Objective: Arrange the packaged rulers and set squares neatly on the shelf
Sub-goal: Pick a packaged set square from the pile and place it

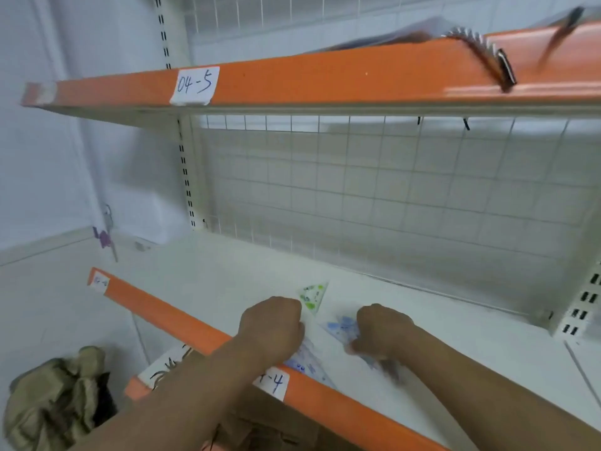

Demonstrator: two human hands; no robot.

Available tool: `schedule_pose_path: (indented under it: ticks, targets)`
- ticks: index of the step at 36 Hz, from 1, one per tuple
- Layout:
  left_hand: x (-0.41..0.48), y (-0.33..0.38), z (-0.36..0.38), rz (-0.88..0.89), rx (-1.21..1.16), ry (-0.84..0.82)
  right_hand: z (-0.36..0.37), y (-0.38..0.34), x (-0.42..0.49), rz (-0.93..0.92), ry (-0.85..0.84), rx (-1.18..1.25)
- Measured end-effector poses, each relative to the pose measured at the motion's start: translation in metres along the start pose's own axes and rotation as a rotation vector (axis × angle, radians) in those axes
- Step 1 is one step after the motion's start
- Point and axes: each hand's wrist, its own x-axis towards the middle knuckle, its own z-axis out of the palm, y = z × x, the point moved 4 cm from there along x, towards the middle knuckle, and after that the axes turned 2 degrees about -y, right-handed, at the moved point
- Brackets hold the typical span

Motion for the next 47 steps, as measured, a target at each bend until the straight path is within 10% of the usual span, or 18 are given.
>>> schedule_pose_path:
  ticks: [47]
  targets:
    - [0.023, 0.003, 0.012, 0.166, -0.015, -0.105, -0.005, 0.008, -0.004, 0.101, -0.043, 0.375]
